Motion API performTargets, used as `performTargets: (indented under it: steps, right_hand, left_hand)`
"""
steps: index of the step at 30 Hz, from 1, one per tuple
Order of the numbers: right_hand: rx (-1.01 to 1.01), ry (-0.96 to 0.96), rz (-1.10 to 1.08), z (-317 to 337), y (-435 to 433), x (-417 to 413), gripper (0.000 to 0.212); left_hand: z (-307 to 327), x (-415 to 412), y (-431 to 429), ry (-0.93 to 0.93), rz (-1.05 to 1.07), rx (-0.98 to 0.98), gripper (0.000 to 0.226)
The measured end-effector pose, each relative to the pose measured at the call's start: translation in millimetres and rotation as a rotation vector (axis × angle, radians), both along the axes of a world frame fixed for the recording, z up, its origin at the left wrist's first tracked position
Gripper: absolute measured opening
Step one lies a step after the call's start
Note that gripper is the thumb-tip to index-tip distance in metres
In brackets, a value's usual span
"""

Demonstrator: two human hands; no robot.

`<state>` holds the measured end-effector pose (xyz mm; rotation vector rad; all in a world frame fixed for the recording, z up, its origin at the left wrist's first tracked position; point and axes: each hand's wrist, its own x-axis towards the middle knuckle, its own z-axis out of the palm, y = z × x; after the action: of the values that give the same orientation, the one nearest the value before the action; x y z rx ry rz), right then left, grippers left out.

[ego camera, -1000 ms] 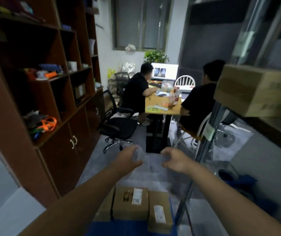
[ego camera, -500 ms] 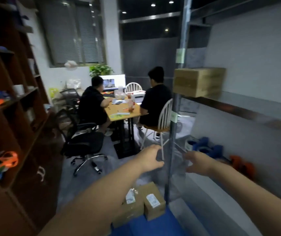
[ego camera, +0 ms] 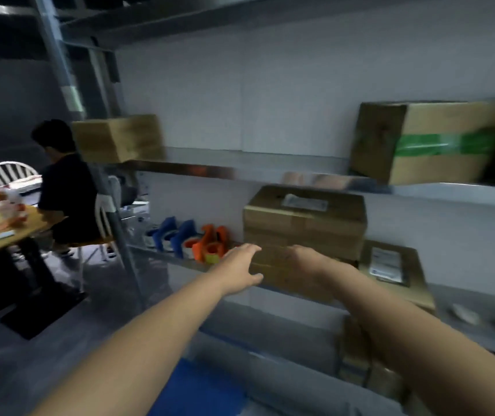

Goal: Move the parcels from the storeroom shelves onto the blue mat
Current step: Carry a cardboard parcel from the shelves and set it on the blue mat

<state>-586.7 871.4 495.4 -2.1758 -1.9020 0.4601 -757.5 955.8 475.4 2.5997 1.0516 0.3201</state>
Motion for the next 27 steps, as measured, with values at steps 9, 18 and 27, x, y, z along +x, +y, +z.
performTargets:
  steps: [9,18,27]
  right_hand:
    - [-0.030,0.062,-0.442,-23,-239,211,0.064]
    - [-0.037,0.185,-0.937,-62,-477,331,0.056]
    - [-0.171,0.193,-1.374,-110,-645,405,0.059]
  left_hand:
    - [-14,262,-178,0.016,-0.421,-0.081,0.066]
    - [-54,449,-377,0.063,-0.873,-0.147,0.063]
    - [-135,578,-503,0.155,-1.102,-0.371,0.061]
